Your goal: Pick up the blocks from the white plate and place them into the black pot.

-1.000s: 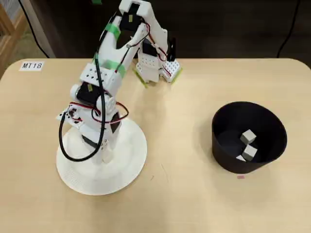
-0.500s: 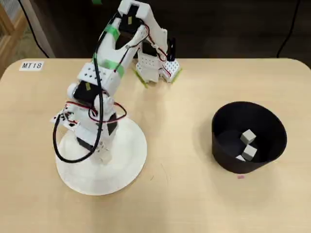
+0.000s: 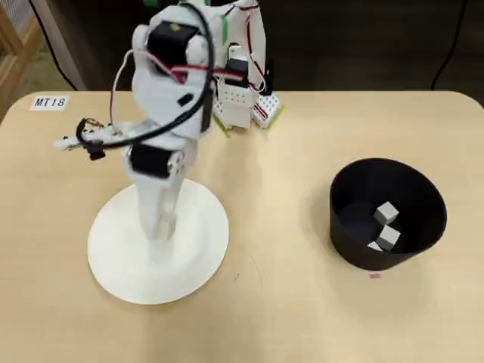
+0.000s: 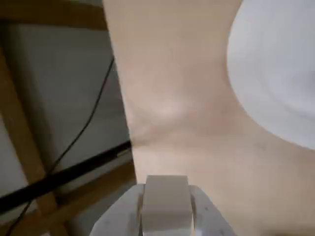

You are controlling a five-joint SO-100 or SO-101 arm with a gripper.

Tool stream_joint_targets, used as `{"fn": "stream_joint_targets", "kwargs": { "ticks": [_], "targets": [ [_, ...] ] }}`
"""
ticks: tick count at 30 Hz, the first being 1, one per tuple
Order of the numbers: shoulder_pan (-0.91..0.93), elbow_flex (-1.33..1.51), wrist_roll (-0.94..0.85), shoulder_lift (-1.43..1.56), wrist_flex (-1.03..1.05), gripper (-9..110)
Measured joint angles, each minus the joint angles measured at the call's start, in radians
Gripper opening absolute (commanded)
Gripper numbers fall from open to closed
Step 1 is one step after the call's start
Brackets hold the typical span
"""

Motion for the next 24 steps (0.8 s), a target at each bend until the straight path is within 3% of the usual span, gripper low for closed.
{"fn": "stream_joint_targets", "kwargs": {
  "ticks": [13, 24],
  "targets": [
    [-0.592, 0.483, -0.032, 0.290, -0.403, -2],
    [-0.778, 0.755, -0.012, 0.302, -0.663, -2]
  ]
}}
